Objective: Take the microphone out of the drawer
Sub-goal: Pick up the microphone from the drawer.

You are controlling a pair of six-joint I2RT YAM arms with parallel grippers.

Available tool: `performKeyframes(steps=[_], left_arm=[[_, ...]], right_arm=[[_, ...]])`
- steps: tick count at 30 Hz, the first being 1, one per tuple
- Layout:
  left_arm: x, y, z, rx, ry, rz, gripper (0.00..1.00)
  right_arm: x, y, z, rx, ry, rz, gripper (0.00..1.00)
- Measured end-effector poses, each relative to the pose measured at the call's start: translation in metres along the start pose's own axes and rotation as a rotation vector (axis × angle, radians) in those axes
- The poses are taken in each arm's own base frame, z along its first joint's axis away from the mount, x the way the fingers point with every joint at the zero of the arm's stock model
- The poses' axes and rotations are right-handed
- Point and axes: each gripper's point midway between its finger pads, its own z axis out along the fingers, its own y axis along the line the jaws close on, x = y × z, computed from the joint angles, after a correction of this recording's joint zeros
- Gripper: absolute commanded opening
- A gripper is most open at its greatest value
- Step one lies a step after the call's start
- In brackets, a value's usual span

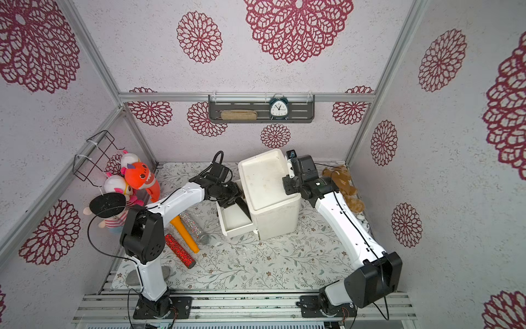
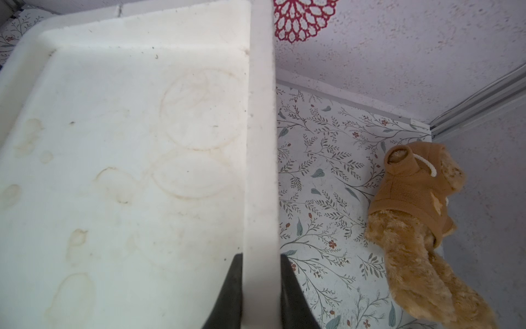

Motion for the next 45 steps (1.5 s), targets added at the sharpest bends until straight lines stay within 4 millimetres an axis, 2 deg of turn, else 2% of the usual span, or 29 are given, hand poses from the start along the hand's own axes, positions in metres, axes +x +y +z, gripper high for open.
performKeyframes(steps=[3,5,11,17,18,21,28,30,31,34,45], left_arm=[[0.004,0.001,0.001,-0.013,0.001,0.011,0.49],[0.005,0.002,0.004,-0.026,0.004,0.016,0.37],[0.003,-0.004,0.007,-0.025,-0.002,0.013,0.26],[0.003,-0.004,0.003,-0.053,-0.020,0.054,0.01],[0.003,-0.005,0.003,-0.058,-0.023,0.063,0.00],[-0.002,-0.010,-0.005,-0.069,-0.055,0.100,0.00],[-0.002,0.011,-0.011,-0.178,-0.078,0.142,0.00],[-0.004,0.010,-0.014,-0.183,-0.083,0.154,0.21],[-0.005,0.008,-0.016,-0.179,-0.086,0.161,0.29],[-0.005,0.002,-0.018,-0.163,-0.084,0.168,0.45],[0.001,-0.002,-0.017,-0.136,-0.051,0.158,0.59]], right_arm=[[-0.001,0.002,-0.001,0.003,-0.004,-0.006,0.00],[-0.002,0.003,-0.002,0.006,-0.007,-0.011,0.00],[0.000,0.000,-0.003,0.045,0.004,0.007,0.00],[0.000,0.000,-0.004,0.064,0.000,0.001,0.00],[0.000,0.000,-0.004,0.067,0.000,0.000,0.00],[-0.001,-0.001,-0.005,0.075,-0.002,0.001,0.00],[-0.001,-0.003,-0.005,0.100,-0.005,0.002,0.00],[-0.001,-0.004,-0.006,0.103,-0.004,0.004,0.00],[-0.001,-0.004,-0.006,0.103,-0.004,0.006,0.00],[-0.001,-0.004,-0.006,0.105,-0.004,0.008,0.00],[-0.001,-0.004,-0.006,0.105,-0.005,0.009,0.00]])
